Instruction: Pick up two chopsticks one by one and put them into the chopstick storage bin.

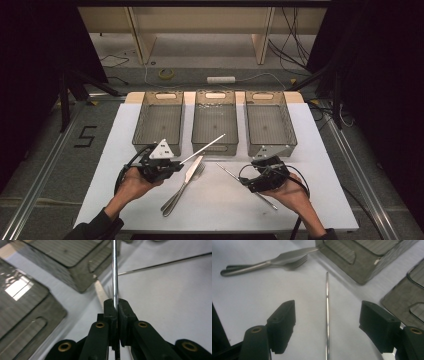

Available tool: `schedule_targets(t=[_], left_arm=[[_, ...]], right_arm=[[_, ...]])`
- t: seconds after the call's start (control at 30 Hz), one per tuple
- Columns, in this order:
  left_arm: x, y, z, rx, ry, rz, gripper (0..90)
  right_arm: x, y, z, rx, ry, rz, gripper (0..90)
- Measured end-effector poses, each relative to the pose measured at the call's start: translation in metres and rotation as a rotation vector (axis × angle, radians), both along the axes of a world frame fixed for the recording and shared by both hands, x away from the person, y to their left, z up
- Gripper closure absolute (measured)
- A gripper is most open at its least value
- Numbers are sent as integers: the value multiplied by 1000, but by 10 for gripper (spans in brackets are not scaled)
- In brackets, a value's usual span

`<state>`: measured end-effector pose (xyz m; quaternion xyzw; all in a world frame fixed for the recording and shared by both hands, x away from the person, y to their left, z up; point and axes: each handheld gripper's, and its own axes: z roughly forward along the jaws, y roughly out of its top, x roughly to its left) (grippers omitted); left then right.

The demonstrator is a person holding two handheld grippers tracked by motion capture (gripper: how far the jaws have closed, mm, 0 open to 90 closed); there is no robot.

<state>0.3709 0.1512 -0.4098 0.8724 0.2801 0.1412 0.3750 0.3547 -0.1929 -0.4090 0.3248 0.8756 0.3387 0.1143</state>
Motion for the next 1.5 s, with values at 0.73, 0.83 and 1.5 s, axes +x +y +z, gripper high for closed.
schedule_targets(t=[0.73, 0.83, 1.5], left_arm=[[76, 60, 15, -94, -31, 345, 860], [87, 64, 12, -89, -21, 380, 860], [123, 90, -8, -88, 12, 544, 858]], right_arm=[[-18, -12, -20, 151, -22, -46, 278], [-20, -10, -21, 144, -27, -37, 277], [-21, -6, -22, 136, -29, -13, 279]])
